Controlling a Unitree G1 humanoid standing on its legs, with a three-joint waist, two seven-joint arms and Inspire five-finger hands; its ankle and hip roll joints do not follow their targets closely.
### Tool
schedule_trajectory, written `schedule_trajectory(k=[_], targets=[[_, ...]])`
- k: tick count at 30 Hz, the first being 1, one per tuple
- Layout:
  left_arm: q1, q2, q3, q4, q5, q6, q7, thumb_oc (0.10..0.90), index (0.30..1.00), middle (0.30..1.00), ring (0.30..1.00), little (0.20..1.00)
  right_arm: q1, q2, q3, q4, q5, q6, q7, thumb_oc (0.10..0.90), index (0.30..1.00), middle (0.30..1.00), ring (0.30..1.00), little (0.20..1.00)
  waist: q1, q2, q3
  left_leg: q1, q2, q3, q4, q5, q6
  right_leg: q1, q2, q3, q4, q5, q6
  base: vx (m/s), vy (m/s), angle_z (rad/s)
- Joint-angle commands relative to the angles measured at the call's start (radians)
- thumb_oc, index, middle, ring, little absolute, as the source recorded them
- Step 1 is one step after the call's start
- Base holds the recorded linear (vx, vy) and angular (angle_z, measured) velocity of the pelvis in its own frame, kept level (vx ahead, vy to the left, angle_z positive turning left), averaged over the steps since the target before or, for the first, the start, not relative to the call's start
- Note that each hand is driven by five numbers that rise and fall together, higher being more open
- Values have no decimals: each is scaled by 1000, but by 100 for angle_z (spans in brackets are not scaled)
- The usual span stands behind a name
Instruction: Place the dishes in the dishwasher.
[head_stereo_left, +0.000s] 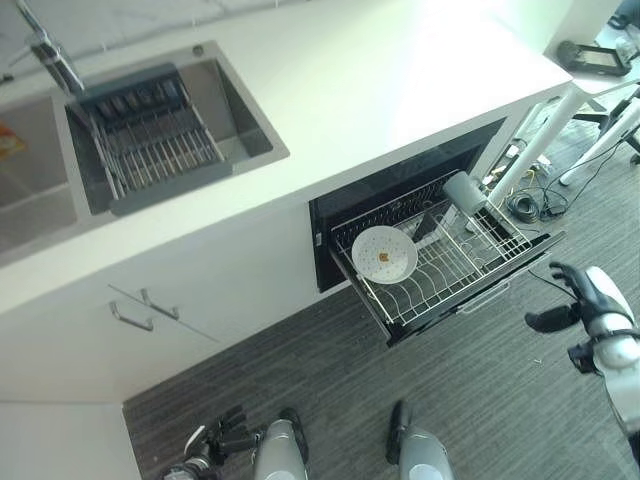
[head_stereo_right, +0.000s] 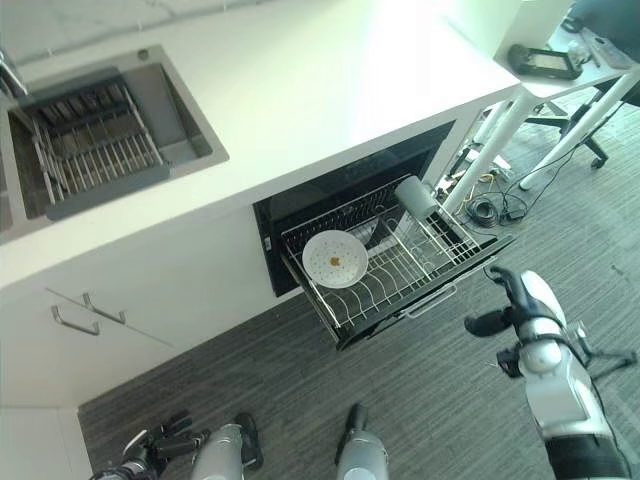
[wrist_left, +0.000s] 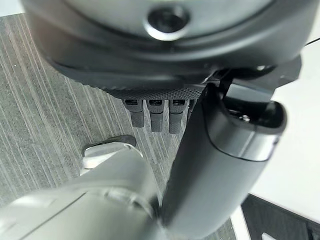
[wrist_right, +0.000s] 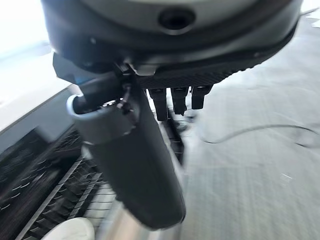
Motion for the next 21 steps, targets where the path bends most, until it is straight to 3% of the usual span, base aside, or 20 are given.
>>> schedule_trajectory(k=[1,4,6,15,21], targets=[[41,35,-24,-14,34,-43,8,800,900,900,900,900,-76,-28,-39,-5,-32,55,11,800,900,900,900,900,37,-26,-39,134,55,-47,-149,-25,-77,-4,-49,19,88,-126,83,34,-2,-13],[32,33,-30,-16,33,-33,16,800,900,900,900,900,-55,22,-31,77,-28,105,34,800,900,900,900,900,30,-23,-40,141,54,-43,-149,-25,-79,2,-45,20,88,-128,79,33,-10,-11],[25,37,-37,-21,38,-16,15,800,900,900,900,900,-53,51,-6,166,-36,100,35,800,900,900,900,900,36,-20,-40,142,50,-47,-149,-22,-78,9,-48,13,88,-127,78,36,-11,2],[-25,91,-129,35,42,26,3,800,900,900,900,900,-237,47,157,722,174,7,-115,800,900,900,900,900,122,2,-49,141,35,-89,-149,-16,-78,46,-65,-46,88,-128,79,37,-28,17],[-37,109,-156,69,34,25,-3,800,900,900,900,900,-374,56,192,966,262,-33,-160,800,900,900,900,900,177,15,-52,139,23,-115,-149,-10,-75,64,-76,-74,88,-127,80,42,-36,17]])
